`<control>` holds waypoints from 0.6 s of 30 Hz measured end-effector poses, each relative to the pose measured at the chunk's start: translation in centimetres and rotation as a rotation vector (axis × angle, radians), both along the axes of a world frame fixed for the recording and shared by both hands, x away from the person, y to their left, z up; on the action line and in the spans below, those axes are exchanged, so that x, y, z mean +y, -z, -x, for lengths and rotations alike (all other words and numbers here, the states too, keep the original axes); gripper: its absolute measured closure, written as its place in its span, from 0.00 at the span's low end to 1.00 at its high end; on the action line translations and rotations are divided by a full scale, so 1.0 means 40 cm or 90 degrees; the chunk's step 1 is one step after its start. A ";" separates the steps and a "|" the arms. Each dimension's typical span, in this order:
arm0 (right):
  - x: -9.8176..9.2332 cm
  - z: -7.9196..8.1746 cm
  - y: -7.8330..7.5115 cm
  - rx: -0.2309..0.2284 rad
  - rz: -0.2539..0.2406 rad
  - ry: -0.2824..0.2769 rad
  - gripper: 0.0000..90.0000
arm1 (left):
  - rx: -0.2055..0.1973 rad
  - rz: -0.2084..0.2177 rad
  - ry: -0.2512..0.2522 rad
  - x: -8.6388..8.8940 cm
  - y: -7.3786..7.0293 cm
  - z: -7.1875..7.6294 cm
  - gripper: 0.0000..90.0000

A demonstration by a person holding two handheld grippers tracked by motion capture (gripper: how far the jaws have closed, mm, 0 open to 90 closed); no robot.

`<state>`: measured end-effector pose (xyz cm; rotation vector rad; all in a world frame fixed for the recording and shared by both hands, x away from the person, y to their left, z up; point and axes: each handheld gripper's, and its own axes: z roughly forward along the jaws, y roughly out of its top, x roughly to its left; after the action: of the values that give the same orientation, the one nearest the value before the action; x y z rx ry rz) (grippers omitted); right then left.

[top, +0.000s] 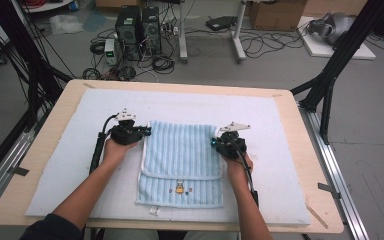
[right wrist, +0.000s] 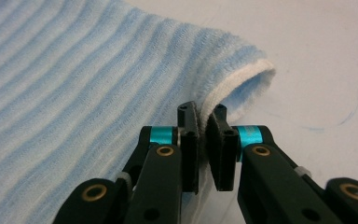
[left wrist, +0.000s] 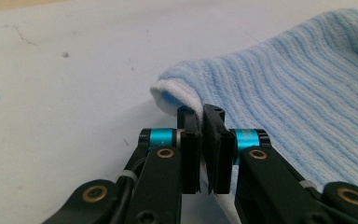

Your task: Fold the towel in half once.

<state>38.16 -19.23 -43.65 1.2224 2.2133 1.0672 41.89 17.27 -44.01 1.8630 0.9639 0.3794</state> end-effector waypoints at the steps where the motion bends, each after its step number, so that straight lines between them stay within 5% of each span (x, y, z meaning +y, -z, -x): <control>1: 0.001 -0.007 0.000 -0.001 0.001 0.003 0.94 | -0.002 0.002 -0.001 0.002 0.002 -0.004 0.94; 10: 0.000 -0.046 0.004 -0.008 0.004 0.033 0.93 | 0.006 -0.012 0.002 -0.016 -0.012 -0.058 0.95; 18: 0.000 -0.064 0.000 -0.008 0.006 0.043 0.92 | 0.002 -0.017 0.001 -0.019 -0.008 -0.067 0.92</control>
<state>40.71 -19.21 -43.67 1.2733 2.1502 1.0337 44.58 16.51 -43.71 1.8897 0.9635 0.3905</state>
